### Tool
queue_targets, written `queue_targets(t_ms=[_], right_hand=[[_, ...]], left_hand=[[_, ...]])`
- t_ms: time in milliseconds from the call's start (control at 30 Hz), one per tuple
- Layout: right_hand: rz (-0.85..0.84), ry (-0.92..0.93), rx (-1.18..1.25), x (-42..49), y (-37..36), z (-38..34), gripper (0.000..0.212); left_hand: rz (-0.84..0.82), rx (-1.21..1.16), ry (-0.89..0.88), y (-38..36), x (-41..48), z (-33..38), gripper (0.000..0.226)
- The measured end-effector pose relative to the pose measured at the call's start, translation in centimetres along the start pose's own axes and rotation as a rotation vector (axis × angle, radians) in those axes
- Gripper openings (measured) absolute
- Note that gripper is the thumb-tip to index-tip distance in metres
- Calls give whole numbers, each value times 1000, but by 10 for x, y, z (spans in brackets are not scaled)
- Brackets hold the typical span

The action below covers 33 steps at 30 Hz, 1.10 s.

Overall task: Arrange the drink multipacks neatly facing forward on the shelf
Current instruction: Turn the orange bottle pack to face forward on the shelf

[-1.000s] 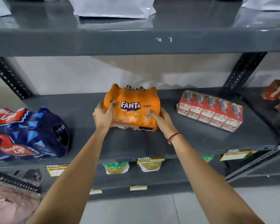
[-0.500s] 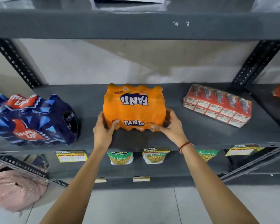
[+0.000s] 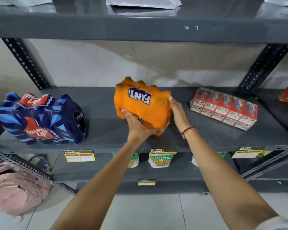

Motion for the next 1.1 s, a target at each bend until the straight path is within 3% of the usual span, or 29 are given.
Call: queue_targets(t_ms=[67, 133, 233, 300, 367, 500, 567, 667, 733, 833, 933, 1100], right_hand=[[32, 51, -29, -10, -5, 2, 92], [100, 42, -39, -23, -14, 6, 86], [243, 24, 19, -48, -36, 7, 76], [333, 19, 24, -67, -54, 3, 65], [411, 36, -17, -83, -71, -1, 49], [305, 82, -64, -100, -111, -6, 50], [286, 138, -13, -94, -114, -12, 42], [505, 168, -11, -70, -78, -19, 41], [606, 108, -41, -47, -49, -13, 52], [380, -67, -43, -11, -30, 1, 76], [75, -125, -16, 5, -34, 13, 73], [70, -120, -51, 0, -33, 24, 71]], left_hand=[[-117, 28, -18, 17, 18, 4, 164], [-258, 49, -40, 28, 28, 6, 163], [-275, 133, -14, 34, 23, -2, 156], [-218, 84, -77, 44, 23, -12, 134], [-266, 60, -106, 63, 25, -16, 110], [-307, 196, -116, 114, 37, -11, 66], [-162, 192, -173, 131, 39, -6, 70], [304, 69, -111, 138, 19, -11, 58], [440, -76, -97, 122, -3, -19, 44], [309, -301, -109, 97, -17, -23, 47], [185, -348, -66, 89, -11, -21, 63], [177, -220, -64, 94, -8, -24, 65]])
Point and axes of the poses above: each hand's wrist, its own x-axis towards the middle knuckle, its own y-axis out of the back of the hand, z = x × y, the point moved 4 cm from there along x, towards the middle knuckle, and after that the axes turned 10 degrees about -x, right-handed, at the moved point
